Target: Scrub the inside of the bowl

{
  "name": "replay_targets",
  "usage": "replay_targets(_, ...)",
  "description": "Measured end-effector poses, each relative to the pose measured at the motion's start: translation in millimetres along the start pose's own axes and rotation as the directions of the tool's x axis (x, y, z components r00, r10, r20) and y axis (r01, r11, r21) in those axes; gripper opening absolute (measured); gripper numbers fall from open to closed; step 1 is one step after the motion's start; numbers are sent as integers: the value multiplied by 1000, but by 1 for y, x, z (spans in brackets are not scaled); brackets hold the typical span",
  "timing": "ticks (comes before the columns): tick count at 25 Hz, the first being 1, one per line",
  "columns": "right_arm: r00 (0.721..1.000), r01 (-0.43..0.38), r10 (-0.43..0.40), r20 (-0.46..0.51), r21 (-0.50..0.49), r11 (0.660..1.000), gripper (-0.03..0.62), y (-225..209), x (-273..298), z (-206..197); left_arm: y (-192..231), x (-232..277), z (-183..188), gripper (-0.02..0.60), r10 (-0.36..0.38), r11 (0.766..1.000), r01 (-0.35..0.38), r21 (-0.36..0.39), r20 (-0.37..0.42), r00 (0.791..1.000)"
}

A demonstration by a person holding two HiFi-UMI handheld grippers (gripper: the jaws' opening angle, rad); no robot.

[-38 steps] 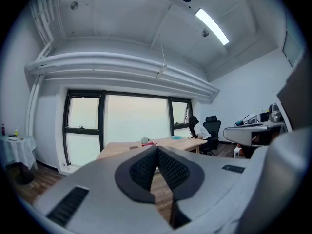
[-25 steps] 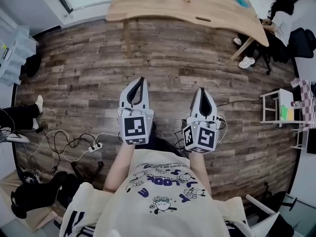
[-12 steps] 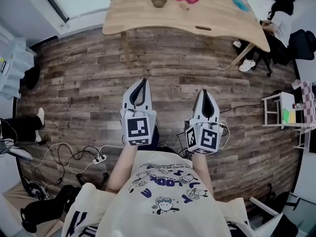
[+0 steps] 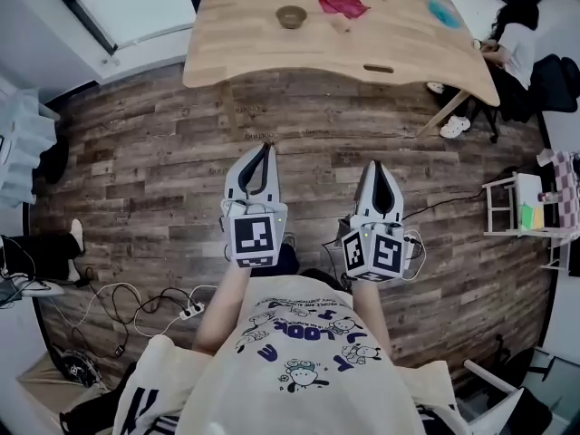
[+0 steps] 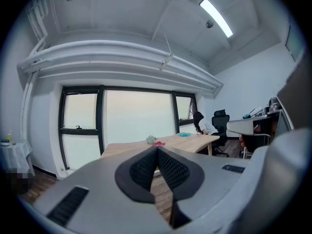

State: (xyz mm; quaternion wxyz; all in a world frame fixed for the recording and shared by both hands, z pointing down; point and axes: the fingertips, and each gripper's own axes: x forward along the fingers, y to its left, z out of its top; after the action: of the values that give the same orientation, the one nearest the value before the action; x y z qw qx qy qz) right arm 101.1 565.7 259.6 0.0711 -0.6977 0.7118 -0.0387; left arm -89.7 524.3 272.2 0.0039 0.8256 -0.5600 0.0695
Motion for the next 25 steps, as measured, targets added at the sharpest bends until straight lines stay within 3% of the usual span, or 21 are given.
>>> replay_targets(16, 998, 33, -32, -46, 4, 999, 2, -9, 50, -10, 14, 54, -6, 31, -23, 999, 22, -31, -23, 999)
replay_targets(25, 998, -28, 28, -63, 5, 1000, 2, -22, 117, -15, 29, 106, -2, 31, 47, 999, -48, -22, -30, 998)
